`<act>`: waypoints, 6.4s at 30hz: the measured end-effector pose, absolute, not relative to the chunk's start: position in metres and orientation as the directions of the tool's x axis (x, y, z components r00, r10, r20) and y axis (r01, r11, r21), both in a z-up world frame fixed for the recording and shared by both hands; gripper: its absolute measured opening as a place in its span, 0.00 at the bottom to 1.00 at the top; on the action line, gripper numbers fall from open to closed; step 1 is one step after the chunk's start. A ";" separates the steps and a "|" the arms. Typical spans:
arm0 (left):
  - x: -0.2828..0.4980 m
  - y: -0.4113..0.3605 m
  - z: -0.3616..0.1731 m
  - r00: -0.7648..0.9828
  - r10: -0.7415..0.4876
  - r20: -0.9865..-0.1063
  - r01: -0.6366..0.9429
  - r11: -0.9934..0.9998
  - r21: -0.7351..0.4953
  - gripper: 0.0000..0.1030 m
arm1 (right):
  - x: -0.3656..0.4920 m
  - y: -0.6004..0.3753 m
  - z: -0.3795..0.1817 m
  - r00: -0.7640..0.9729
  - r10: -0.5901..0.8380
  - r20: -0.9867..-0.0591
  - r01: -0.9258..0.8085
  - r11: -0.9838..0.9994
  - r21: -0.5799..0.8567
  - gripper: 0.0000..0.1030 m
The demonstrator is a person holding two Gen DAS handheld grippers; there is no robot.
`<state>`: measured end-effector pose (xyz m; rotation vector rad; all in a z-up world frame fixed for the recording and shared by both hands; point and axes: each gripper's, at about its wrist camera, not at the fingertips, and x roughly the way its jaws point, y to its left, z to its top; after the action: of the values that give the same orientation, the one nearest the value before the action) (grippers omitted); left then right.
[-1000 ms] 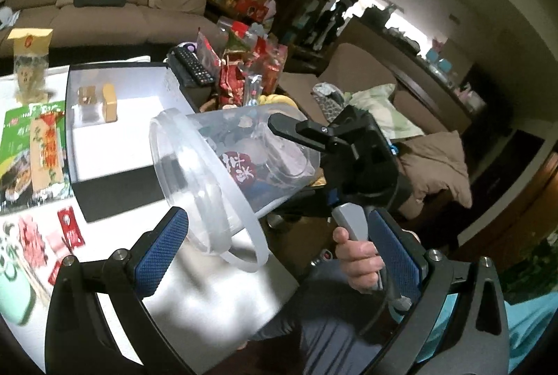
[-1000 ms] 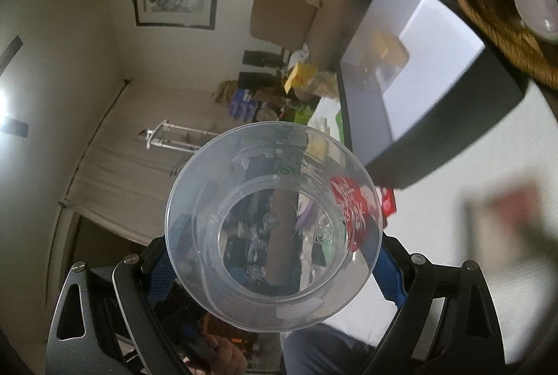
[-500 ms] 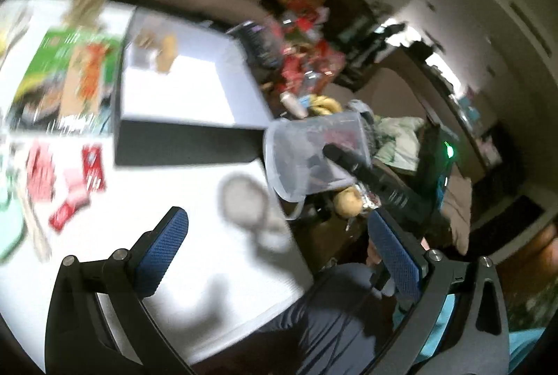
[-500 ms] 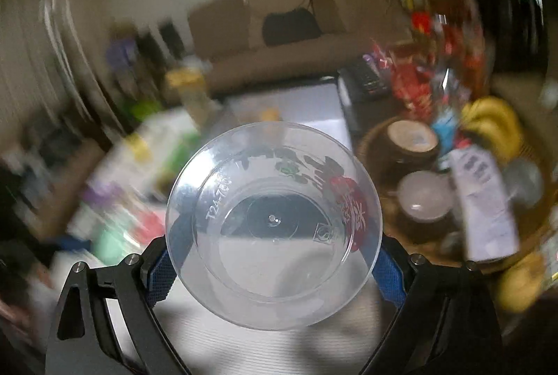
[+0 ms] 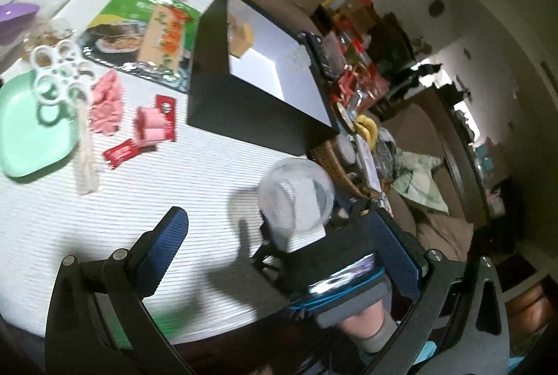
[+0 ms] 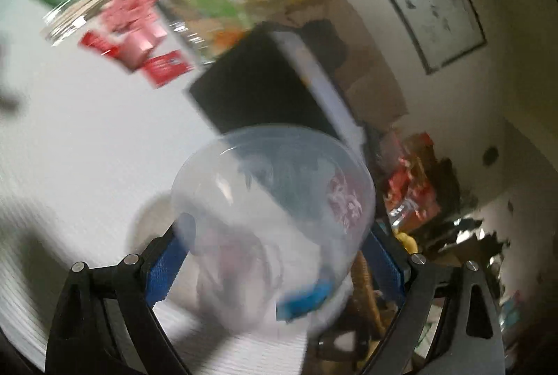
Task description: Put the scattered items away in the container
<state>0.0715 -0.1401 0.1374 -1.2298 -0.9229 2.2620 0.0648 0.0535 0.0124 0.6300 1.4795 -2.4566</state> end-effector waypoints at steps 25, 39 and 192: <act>-0.003 -0.079 0.074 -0.362 0.571 -0.737 -0.090 -0.808 -0.582 1.00 | 0.024 0.258 0.066 -0.311 -0.707 -0.635 0.240 -0.705 0.668 0.95; 0.008 -0.042 0.070 -0.229 0.711 -0.665 -0.169 -0.701 -0.693 1.00 | -0.023 0.216 0.042 -0.197 -0.868 -0.457 0.079 -0.478 0.875 0.98; 0.066 -0.131 0.117 -0.519 0.419 -0.745 -0.004 -0.873 -0.488 1.00 | -0.031 0.100 0.145 -0.250 -0.607 -0.754 0.580 -0.718 0.386 1.00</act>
<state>0.0665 -0.1306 0.1174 -1.3813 -0.6378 2.4574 -0.0306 0.0997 0.1446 1.2379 -0.0366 -2.0231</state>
